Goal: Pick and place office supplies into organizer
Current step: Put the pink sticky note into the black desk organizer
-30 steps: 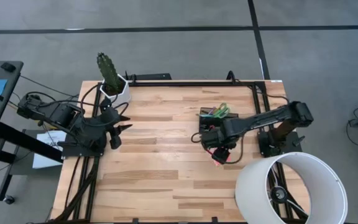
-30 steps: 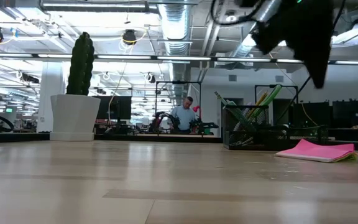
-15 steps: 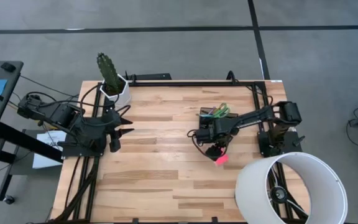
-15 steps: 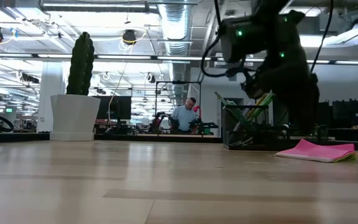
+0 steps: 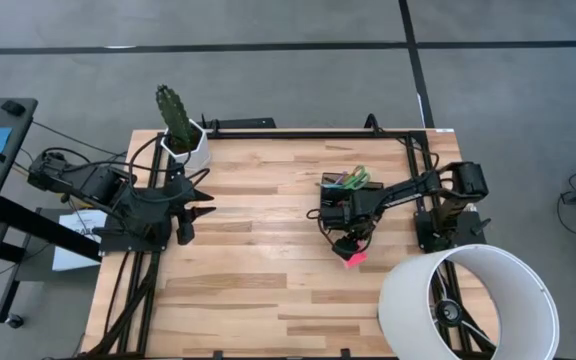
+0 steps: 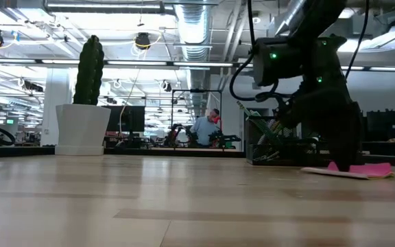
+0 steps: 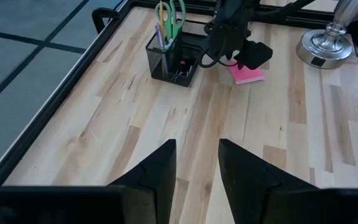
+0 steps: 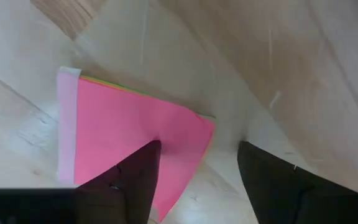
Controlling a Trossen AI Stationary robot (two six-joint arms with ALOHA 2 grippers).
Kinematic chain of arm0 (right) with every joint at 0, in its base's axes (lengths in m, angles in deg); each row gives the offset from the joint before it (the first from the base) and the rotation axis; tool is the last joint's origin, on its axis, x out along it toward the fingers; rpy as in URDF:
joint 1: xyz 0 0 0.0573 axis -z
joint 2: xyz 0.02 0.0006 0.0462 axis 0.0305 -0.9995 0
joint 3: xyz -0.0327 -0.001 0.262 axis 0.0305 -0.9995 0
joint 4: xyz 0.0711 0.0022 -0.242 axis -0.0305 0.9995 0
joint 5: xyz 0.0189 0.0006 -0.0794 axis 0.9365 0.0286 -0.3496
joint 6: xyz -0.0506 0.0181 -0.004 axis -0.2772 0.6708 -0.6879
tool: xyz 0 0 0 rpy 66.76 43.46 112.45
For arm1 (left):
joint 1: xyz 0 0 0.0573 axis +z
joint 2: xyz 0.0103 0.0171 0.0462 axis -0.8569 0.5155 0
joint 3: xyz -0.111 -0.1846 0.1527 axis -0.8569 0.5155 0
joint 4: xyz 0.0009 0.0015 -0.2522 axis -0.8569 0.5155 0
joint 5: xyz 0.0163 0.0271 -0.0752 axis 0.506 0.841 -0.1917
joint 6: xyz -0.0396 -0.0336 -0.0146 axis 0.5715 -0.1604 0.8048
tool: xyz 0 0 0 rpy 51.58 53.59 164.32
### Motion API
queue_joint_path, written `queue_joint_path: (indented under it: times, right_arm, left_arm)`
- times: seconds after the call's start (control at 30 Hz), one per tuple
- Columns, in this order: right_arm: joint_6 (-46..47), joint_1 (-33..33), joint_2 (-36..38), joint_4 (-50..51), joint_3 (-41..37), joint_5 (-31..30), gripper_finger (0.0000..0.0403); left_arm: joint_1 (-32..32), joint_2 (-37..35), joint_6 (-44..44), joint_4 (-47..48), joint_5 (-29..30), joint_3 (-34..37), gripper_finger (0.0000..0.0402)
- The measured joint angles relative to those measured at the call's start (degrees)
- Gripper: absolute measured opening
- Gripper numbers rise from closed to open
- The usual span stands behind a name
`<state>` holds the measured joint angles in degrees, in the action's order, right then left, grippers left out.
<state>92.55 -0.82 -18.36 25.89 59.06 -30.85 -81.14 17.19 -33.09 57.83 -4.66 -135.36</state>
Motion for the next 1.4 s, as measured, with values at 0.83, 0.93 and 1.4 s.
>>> queue_joint_path:
  times: [0.83,0.93,1.4]
  right_arm:
    - [7.1,0.0,9.4,-2.3,-0.1,-2.9,0.0018]
    - [9.6,0.7,14.0,1.0,-0.2,-9.9,0.0008]
    - [26.1,4.8,35.3,25.1,-0.2,-22.6,0.0007]
  left_arm:
    - [0.0,0.0,1.6,0.0,0.1,0.0,0.0114]
    - [0.0,0.0,1.6,0.0,0.3,0.0,0.0114]
    - [0.0,0.0,1.7,0.0,0.4,0.0,0.0114]
